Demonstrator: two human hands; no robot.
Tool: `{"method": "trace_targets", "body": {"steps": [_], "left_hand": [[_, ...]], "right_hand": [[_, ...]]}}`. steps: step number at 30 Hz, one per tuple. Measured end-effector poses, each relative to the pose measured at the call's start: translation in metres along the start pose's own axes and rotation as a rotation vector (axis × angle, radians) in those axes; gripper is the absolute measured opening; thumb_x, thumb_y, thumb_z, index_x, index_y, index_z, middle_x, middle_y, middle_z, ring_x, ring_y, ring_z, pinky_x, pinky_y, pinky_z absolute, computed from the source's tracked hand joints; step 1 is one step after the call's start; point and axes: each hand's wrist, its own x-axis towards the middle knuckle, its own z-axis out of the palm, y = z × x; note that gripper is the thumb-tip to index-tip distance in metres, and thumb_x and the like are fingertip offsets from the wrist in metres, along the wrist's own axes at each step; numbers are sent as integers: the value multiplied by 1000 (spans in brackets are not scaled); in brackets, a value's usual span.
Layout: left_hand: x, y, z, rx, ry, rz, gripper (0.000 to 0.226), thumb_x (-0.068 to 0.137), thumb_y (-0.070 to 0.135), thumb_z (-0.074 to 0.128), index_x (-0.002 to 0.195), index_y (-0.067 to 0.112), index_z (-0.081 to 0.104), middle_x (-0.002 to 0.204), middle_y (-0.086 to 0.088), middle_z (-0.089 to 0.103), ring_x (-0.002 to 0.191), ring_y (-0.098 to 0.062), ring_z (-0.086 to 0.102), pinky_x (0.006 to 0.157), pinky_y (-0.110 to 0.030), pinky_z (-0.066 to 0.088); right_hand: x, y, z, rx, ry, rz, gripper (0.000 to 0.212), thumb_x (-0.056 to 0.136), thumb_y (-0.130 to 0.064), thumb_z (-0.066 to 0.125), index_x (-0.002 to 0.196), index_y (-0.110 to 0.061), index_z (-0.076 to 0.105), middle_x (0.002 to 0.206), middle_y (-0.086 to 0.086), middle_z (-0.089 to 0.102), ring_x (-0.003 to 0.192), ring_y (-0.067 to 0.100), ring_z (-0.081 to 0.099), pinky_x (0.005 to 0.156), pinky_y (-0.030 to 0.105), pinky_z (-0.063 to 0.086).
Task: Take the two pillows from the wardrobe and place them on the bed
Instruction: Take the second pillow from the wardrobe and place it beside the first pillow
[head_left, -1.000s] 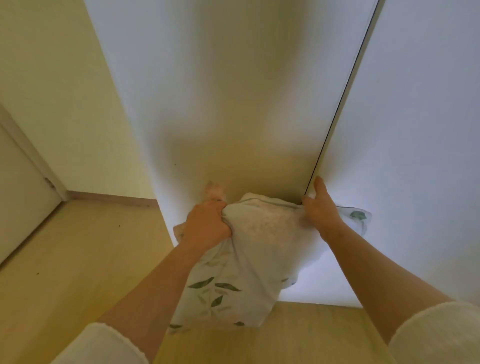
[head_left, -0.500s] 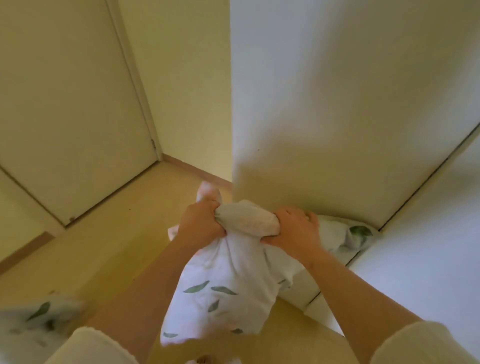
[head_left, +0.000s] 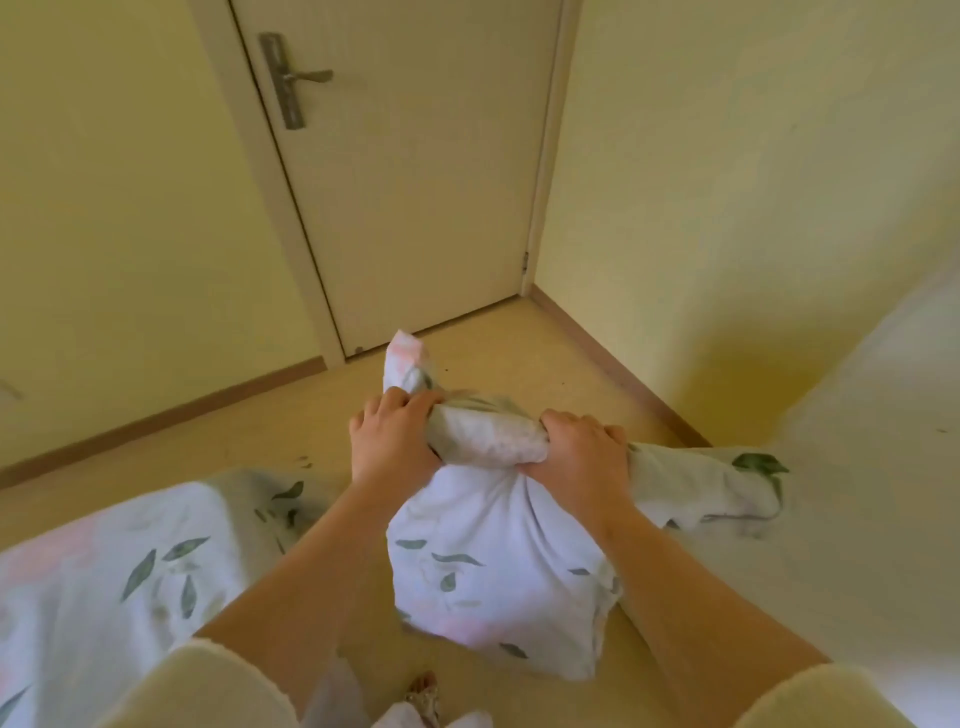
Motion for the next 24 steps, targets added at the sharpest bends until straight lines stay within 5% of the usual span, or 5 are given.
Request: {"method": "trace_targets", "body": {"steps": [4,6,10,13,24], "left_hand": [[28,-55,-7,111,-17,220,92,59,46,75,136,37,25,143,2,28,136,-22,17,112,-48,9],[48,-80,-11,120,-34,219,90,62,48,73,137,36,24,142,5,34,134,-19,23,110,-45,12],[86,-130,-23,143,78,53,58,68,48,69,119,32,49,116,7,61,106,-20,52,87,-33,29],[114,-163,-32,133,111,-50,40,71,45,68,104,27,56,102,6,66,95,-21,55,72,-30,24],[248,-302,-67,38,231,-465,21,70,37,67,86,25,60,91,6,68,92,-21,59,71,-31,26]], "right_hand": [[56,-65,29,10,-48,-89,22,76,-40,62,80,-23,48,91,0,66,92,25,57,76,36,30],[81,-94,43,11,-44,-138,24,76,-37,61,73,-25,40,87,0,66,89,26,57,72,34,26],[128,-140,67,17,-63,-217,34,75,-30,60,62,-28,28,81,1,65,84,26,55,69,32,20],[169,-173,84,26,-73,-271,35,75,-31,60,61,-28,28,81,-1,64,84,26,55,68,32,20],[370,-309,165,155,-193,-635,27,71,-44,63,69,-28,41,85,-3,67,87,25,58,67,33,23]]}}
